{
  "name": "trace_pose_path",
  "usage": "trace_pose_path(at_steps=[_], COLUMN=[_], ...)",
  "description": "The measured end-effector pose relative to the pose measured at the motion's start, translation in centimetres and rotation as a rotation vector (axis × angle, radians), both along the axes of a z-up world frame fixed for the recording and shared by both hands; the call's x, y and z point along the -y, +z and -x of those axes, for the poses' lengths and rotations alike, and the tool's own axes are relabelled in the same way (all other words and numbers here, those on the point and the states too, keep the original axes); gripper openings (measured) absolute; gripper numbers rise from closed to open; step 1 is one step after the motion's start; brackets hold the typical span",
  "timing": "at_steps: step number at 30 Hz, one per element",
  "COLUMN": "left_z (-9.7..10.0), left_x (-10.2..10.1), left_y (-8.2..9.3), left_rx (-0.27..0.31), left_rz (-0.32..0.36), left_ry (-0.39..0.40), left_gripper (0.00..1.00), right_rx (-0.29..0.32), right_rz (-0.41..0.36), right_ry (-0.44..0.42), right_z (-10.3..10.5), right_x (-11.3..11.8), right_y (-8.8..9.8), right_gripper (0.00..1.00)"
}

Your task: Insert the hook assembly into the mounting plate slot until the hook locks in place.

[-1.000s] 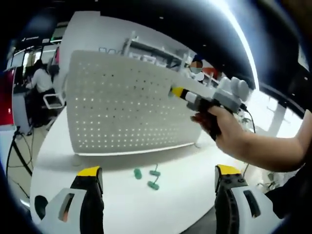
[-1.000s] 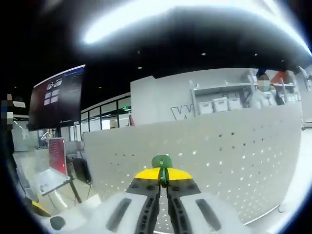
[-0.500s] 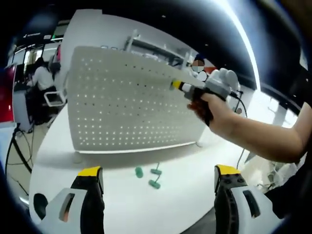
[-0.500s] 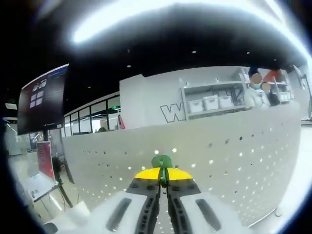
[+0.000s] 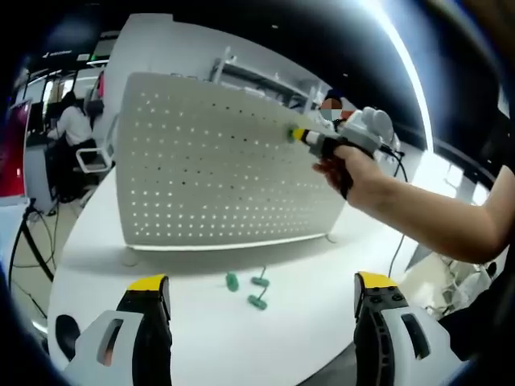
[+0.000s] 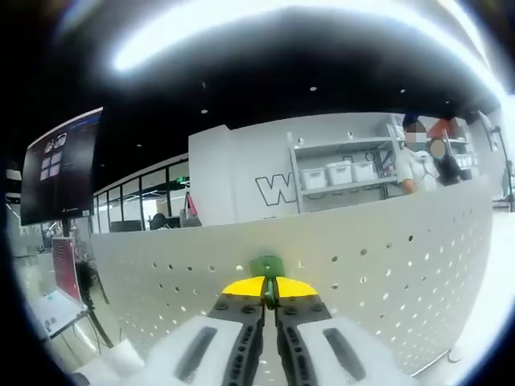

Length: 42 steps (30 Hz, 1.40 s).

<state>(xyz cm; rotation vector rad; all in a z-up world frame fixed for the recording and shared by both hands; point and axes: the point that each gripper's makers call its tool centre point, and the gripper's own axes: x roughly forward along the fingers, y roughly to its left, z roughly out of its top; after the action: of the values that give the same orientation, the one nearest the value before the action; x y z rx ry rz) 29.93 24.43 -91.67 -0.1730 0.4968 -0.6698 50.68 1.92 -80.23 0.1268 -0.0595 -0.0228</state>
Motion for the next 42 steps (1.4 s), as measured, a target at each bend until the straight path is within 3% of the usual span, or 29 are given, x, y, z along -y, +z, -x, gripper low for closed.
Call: trace_pose_path(at_steps=[13, 23, 29, 35, 42], left_z=[0.1, 0.1, 0.5, 1.0, 1.3], left_x=[-0.9, -1.0, -1.0, -1.2, -1.5], left_y=[-0.4, -0.2, -0.4, -0.5, 0.0], left_rx=[-0.013, -0.01, -0.009, -0.013, -0.004], left_rz=[0.004, 0.006, 0.004, -0.001, 0.011], left_ry=[0.022, 0.021, 0.015, 0.017, 0.033], left_gripper=[0.95, 0.95, 0.94, 0.94, 0.94], right_rx=[-0.005, -0.05, -0.041, -0.077, -0.034], right_rz=[-0.001, 0.005, 0.004, 0.031, 0.044], right_ry=[-0.018, -0.04, -0.018, 0.008, 0.011], right_z=[0.0, -0.2, -0.3, -0.3, 0.5], right_x=[-0.3, -0.2, -0.1, -0.5, -0.4], right_y=[-0.2, -0.4, -0.5, -0.6, 1.4], right_gripper=[0.0, 0.0, 0.01, 0.06, 0.11])
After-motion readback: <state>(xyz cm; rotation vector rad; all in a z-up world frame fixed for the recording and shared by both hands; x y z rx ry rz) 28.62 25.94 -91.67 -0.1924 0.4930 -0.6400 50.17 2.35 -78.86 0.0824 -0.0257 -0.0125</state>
